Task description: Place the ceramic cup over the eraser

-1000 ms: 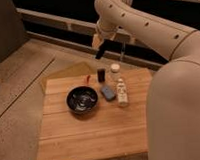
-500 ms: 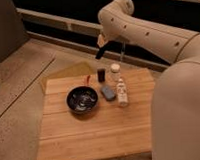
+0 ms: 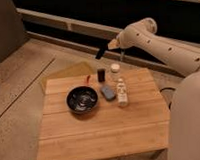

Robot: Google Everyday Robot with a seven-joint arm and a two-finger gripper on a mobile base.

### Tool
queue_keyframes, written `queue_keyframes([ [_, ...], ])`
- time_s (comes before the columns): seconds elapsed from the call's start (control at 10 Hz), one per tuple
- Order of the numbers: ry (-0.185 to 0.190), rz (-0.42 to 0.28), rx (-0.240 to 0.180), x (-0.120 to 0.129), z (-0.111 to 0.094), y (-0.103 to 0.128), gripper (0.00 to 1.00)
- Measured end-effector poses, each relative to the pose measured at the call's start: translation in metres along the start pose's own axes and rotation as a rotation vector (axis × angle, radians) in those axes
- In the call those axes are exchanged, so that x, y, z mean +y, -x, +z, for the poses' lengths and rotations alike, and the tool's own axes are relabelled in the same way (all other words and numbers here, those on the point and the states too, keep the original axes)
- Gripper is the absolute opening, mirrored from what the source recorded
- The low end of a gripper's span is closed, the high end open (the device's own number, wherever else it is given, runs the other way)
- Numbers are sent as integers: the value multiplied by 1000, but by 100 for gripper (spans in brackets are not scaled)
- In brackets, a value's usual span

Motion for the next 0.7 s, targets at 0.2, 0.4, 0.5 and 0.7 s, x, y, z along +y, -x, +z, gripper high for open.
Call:
queue_keyframes([
  [0.2, 16, -26, 91, 0, 22, -28, 65],
  [0.4, 58, -63, 173, 25, 43, -40, 65],
  [0.5, 63, -70, 196, 28, 48, -43, 65],
  [0.7, 53, -69, 250, 21, 59, -48, 65],
])
